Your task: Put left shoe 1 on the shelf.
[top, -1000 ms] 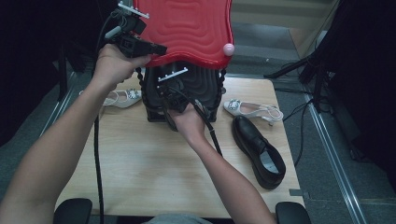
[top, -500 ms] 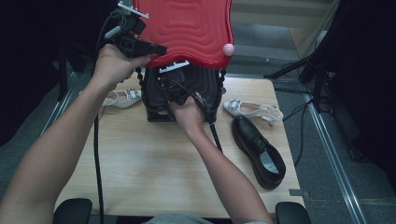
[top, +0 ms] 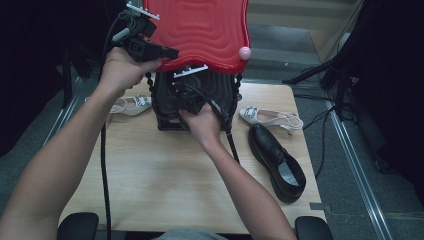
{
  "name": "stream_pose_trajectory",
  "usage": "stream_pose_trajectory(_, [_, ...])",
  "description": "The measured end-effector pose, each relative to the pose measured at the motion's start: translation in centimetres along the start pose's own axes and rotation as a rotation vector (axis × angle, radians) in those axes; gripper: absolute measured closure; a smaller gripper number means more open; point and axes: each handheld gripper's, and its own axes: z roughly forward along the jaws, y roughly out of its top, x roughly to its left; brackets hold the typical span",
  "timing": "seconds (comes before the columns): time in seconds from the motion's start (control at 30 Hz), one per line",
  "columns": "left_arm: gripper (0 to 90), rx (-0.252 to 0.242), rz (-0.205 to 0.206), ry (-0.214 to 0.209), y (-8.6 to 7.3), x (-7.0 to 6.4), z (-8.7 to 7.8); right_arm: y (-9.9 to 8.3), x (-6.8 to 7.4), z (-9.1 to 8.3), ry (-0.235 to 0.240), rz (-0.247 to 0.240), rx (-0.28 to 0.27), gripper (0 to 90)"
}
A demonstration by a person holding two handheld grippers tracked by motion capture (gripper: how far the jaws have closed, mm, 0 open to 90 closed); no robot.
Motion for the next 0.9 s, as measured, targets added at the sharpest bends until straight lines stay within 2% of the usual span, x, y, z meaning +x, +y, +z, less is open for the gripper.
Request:
stream_pose_trajectory(0.1, [90.0,0.0,0.003,0.001,0.0,0.0,0.0,-0.2,0.0,-1.2,0.035,0.026,-0.009,68.3])
stream_pose_trajectory(0.17, [90.0,0.001,0.005,0.0,0.0,0.0,0.0,-0.4,0.2,-2.1,0.044,0.025,-0.007,69.1])
stream_pose_trajectory(0.23, [90.0,-0.002,0.003,0.001,0.0,0.0,0.0,-0.8,0.4,-3.4,0.077,0.028,-0.017,69.9])
stream_pose_trajectory(0.4, [90.0,0.0,0.001,0.002,0.0,0.0,0.0,-2.0,0.4,-6.2,0.131,0.012,-0.035,77.8])
stream_pose_trajectory(0.5, [90.0,0.001,0.002,0.002,0.0,0.0,0.0,-3.3,0.6,-7.3,0.158,0.0,-0.023,84.4])
stream_pose_trajectory(0.63, [90.0,0.002,0.0,0.002,0.0,0.0,0.0,-5.4,0.2,-7.5,0.19,0.009,0.008,90.0])
stream_pose_trajectory(0.7, [90.0,0.003,-0.001,0.002,0.0,0.0,0.0,-6.3,0.0,-7.2,0.199,0.008,0.018,90.0])
stream_pose_trajectory(0.8, [90.0,0.002,-0.001,0.003,0.0,0.0,0.0,-7.5,-0.5,-6.7,0.201,0.021,0.043,90.0])
stream_pose_trajectory(0.9, [90.0,0.0,0.0,0.004,0.0,0.0,0.0,-8.9,-1.0,-5.8,0.18,0.014,0.055,90.0])
